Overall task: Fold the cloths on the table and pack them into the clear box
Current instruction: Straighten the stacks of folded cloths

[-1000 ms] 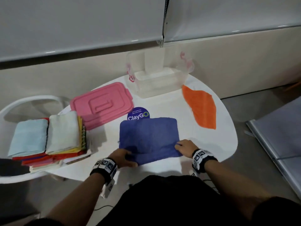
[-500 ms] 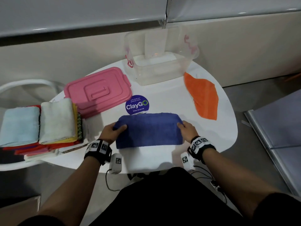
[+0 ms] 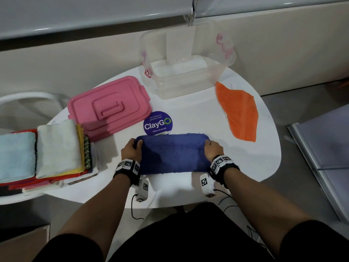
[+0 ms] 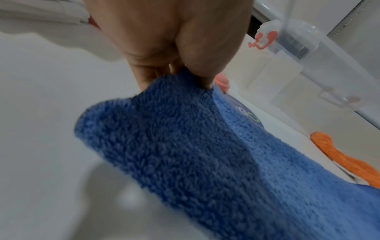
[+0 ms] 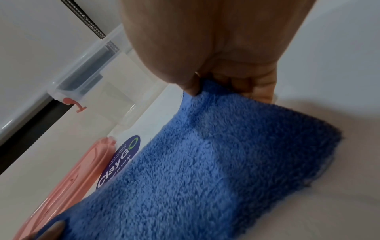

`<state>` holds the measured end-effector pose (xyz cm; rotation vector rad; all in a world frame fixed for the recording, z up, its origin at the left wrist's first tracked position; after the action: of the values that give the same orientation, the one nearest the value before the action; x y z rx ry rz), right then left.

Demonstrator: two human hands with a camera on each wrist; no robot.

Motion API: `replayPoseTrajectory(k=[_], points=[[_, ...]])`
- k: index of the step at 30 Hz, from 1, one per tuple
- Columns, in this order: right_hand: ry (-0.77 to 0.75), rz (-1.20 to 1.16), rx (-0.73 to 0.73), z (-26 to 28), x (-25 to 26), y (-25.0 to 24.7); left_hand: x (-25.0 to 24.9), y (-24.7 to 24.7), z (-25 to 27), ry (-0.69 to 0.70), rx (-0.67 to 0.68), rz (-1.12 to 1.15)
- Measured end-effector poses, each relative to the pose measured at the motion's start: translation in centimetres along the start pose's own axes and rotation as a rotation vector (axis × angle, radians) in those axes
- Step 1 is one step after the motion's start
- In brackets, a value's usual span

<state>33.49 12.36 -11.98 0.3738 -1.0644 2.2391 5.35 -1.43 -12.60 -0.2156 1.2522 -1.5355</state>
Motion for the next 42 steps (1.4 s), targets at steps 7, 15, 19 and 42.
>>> replayPoseTrajectory(k=[7,15,19,42], points=[[-0.097,-0.017,-0.256,1.0,0.3,-1.6,0.0,-0.2,1.2,-0.110,-0.096,-0.085],[-0.365,0.283,0.125,2.0,-0.4,2.1,0.4,1.3,3.6,-0.087,0.056,-0.379],[-0.235,0.468,0.095,2.0,0.4,1.2,1.2,1.3,4.2,-0.069,0.117,-0.120],[-0.485,0.222,0.434,5.5,-0.7,3.5,-3.3,3.1,9.0,0.190,0.087,0.084]])
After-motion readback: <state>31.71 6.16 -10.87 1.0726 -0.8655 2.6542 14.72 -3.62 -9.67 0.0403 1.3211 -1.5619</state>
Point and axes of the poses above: each hand's wrist, its own z-axis away from the middle knuckle, its own y-axis out of the palm, x = y × z, the point moved 2 cm from there along -z, towards the middle knuckle, and after that the axes turned 11 degrees about -z, right-handed, at the moved point
